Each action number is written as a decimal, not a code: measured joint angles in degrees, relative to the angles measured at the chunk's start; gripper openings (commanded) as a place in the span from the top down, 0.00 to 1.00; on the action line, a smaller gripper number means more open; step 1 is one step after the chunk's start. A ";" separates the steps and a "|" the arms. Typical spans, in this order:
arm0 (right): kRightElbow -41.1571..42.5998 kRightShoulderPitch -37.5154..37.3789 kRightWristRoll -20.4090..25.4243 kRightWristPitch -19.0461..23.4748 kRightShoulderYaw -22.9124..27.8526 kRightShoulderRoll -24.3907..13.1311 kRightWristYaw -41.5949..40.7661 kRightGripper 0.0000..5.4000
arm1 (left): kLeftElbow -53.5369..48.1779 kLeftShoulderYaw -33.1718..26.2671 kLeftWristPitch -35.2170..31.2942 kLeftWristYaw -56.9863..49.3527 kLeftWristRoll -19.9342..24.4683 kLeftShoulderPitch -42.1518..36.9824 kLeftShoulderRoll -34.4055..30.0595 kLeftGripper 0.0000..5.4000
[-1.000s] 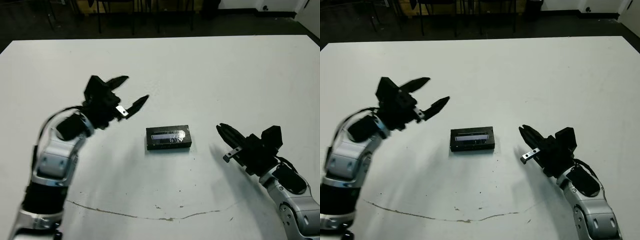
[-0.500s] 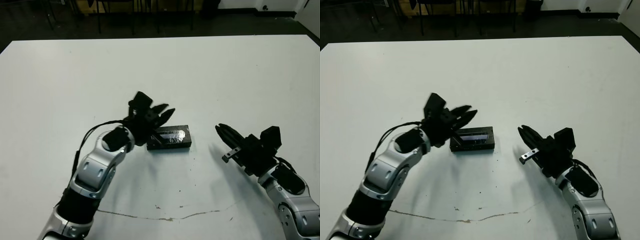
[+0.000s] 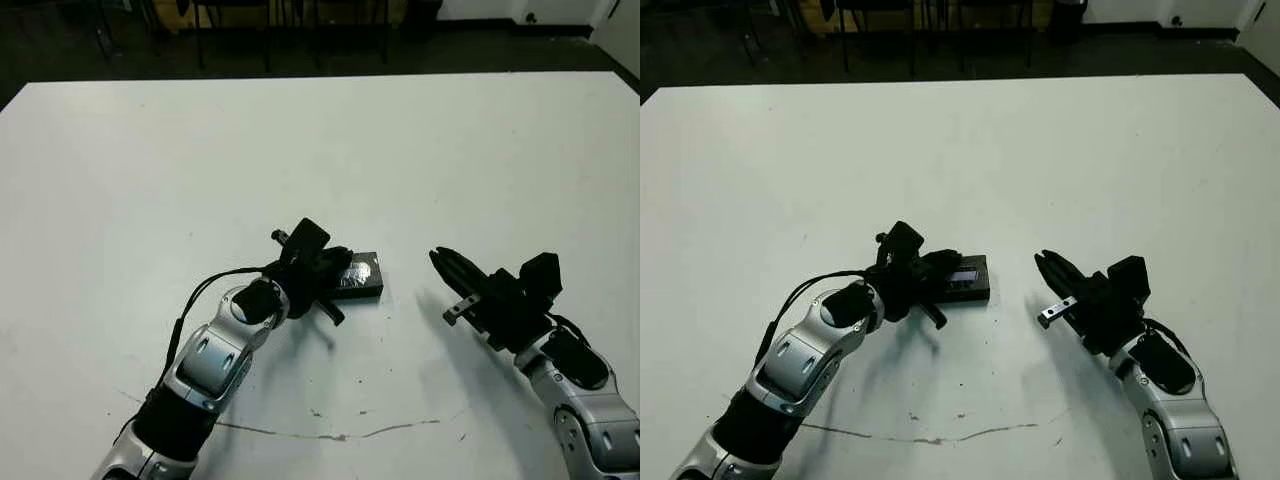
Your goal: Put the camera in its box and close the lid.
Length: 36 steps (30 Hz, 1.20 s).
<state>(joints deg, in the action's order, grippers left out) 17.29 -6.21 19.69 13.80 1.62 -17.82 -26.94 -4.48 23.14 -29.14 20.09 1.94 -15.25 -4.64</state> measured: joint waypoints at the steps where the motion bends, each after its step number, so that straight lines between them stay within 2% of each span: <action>1: 0.26 -0.10 -0.06 0.04 -0.01 0.00 0.29 1.00 | 0.57 0.02 0.68 0.02 -0.06 -0.04 0.01 1.00; 12: -0.38 -0.16 0.08 -0.12 -0.02 0.03 -0.45 1.00 | 3.09 0.32 2.09 0.34 -0.84 -0.99 0.05 1.00; 18: 0.10 -0.64 0.07 -0.05 -0.07 0.14 -0.29 1.00 | -4.01 -4.01 -0.03 2.06 2.60 3.28 -1.40 1.00; 23: 0.14 -0.40 -0.01 -0.13 -0.22 0.25 -0.30 1.00 | -14.27 -11.75 1.80 5.34 9.04 11.91 -5.38 1.00; 28: -0.56 0.22 -0.01 -1.57 -0.14 0.64 -0.42 1.00 | -23.25 -21.46 4.15 5.53 14.40 16.03 -8.07 1.00; 31: -0.30 0.90 0.00 -1.24 0.18 1.33 0.84 1.00 | -24.75 -27.13 6.52 3.62 15.56 17.53 -8.84 1.00; 36: 2.17 2.75 0.64 1.73 1.21 2.86 5.03 1.00 | -23.05 -36.06 10.05 -0.50 19.07 18.15 -7.98 1.00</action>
<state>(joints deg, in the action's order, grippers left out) 19.47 -3.46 20.33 15.53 2.83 -14.95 -21.92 -27.53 -12.91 -19.10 19.59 21.01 2.89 -12.62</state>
